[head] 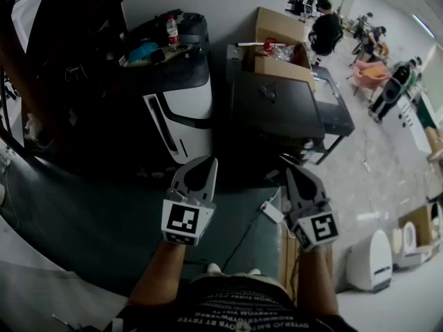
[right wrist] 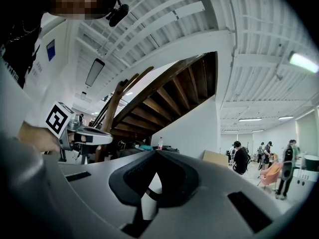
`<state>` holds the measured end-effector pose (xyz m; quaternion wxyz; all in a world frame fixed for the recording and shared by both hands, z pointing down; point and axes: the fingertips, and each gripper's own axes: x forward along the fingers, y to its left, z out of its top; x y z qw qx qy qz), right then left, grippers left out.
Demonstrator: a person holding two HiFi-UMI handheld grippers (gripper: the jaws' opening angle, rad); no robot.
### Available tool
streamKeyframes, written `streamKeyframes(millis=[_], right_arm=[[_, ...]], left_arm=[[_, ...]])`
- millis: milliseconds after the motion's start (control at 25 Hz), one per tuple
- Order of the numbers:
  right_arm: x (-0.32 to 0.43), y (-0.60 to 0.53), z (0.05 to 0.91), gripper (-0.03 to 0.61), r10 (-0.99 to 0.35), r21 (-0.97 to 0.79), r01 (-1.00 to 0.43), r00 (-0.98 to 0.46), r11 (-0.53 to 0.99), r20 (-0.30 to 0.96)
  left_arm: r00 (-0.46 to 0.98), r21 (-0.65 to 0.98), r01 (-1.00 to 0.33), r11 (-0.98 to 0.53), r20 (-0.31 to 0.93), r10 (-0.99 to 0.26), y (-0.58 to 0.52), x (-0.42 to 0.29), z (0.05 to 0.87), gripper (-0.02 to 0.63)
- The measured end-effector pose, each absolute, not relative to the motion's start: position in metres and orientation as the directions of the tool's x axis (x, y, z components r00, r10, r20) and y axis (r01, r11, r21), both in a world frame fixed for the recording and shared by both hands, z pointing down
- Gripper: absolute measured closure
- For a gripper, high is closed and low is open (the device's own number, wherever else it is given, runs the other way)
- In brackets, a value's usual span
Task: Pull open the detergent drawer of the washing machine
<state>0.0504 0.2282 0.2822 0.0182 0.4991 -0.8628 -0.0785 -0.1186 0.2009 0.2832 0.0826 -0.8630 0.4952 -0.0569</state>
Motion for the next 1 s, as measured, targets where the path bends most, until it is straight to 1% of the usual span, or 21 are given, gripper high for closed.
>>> streamKeyframes(millis=[400,560,800,1000], right_arm=[[0.021,0.223,0.29,0.58,-0.88,0.177,-0.866,-0.475,0.467,0.0],[0.039,0.211,0.301,0.58,-0.894,0.2,-0.874,-0.448,0.443,0.018],[0.061,0.178,0.306,0.58,-0.892,0.19,-0.874,-0.452,0.447,0.018],[0.086,0.143,0.3,0.58,-0.882,0.159,-0.872,-0.471,0.463,-0.012]], left_arm=[[0.537,-0.175,-0.831,-0.528,0.0,-0.844,0.187,-0.143,0.286,0.611],[0.543,-0.171,-0.827,-0.536,0.009,-0.84,0.176,-0.135,0.292,0.611],[0.536,-0.154,-0.83,-0.536,0.043,-0.843,0.145,-0.115,0.307,0.611],[0.528,-0.173,-0.83,-0.53,0.062,-0.847,0.115,-0.092,0.304,0.611]])
